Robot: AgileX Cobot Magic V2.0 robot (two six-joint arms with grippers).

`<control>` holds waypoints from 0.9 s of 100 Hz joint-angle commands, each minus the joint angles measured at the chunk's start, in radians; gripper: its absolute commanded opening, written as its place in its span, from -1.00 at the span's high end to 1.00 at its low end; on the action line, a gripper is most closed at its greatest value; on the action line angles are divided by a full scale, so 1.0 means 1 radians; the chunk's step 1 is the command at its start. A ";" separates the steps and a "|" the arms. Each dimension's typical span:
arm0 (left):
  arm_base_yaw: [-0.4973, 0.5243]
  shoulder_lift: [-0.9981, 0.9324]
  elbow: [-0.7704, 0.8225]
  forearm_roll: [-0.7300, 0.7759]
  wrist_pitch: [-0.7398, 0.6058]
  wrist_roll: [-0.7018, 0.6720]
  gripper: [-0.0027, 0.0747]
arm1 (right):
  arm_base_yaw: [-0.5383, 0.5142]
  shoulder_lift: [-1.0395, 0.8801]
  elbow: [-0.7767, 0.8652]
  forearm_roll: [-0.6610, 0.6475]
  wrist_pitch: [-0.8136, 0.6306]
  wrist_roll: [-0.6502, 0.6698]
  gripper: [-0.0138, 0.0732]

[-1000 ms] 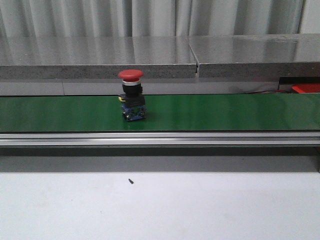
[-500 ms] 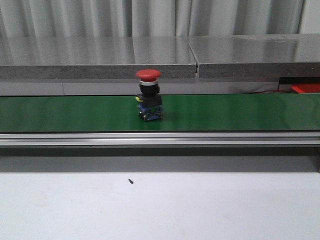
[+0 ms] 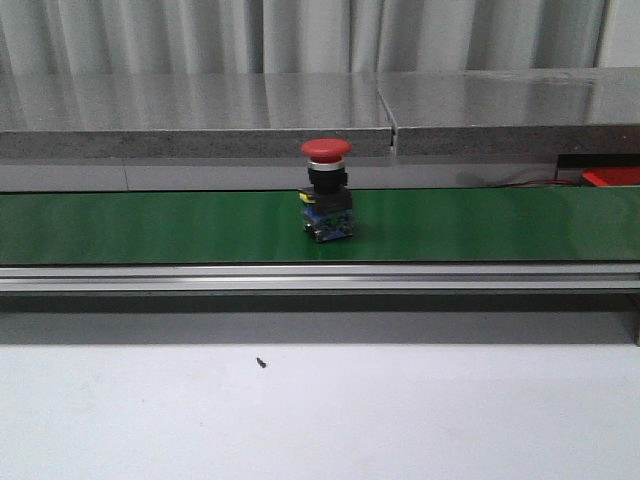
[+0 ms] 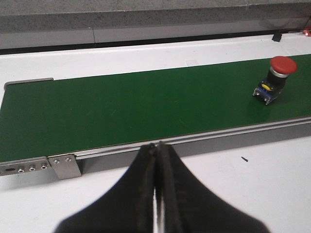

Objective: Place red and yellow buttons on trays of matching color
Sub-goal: 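Lower the right gripper onto the red button on the belt and grasp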

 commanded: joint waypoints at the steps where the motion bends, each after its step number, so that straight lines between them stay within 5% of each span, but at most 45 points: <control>1: -0.008 0.001 -0.027 -0.008 -0.071 -0.002 0.98 | -0.006 -0.080 -0.019 0.005 -0.039 -0.011 -0.39; 34: -0.008 0.001 -0.027 -0.008 -0.071 -0.002 0.98 | 0.065 -0.271 -0.018 0.005 -0.040 -0.101 -0.39; 90: -0.008 0.001 -0.027 -0.008 -0.071 -0.002 0.98 | 0.578 -0.251 -0.206 0.003 0.210 -0.223 -0.39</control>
